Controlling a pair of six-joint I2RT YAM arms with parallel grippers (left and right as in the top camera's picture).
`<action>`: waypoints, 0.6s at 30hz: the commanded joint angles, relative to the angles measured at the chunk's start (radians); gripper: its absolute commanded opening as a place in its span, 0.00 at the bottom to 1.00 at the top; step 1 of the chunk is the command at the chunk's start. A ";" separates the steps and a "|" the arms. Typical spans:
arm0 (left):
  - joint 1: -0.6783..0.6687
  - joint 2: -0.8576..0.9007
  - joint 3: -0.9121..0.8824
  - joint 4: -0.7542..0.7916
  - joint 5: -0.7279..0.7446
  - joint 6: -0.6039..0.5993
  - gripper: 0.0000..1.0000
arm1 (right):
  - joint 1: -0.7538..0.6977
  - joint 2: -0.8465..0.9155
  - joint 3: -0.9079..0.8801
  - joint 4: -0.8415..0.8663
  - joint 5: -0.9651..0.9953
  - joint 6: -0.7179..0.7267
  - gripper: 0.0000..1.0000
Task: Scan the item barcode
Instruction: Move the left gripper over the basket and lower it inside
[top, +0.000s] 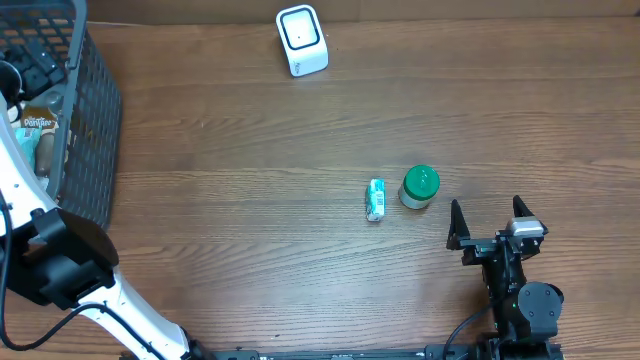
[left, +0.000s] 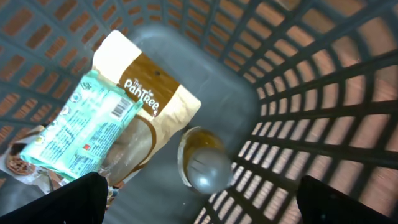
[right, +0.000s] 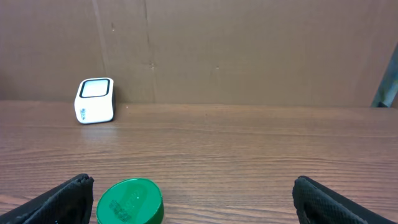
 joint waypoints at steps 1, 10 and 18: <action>0.019 0.004 -0.076 0.024 0.014 -0.033 1.00 | 0.005 -0.006 -0.011 0.007 -0.002 -0.003 1.00; 0.050 0.004 -0.200 0.086 0.048 -0.058 1.00 | 0.005 -0.006 -0.011 0.007 -0.002 -0.003 1.00; 0.055 0.004 -0.229 0.111 0.096 -0.055 1.00 | 0.005 -0.006 -0.011 0.007 -0.002 -0.003 1.00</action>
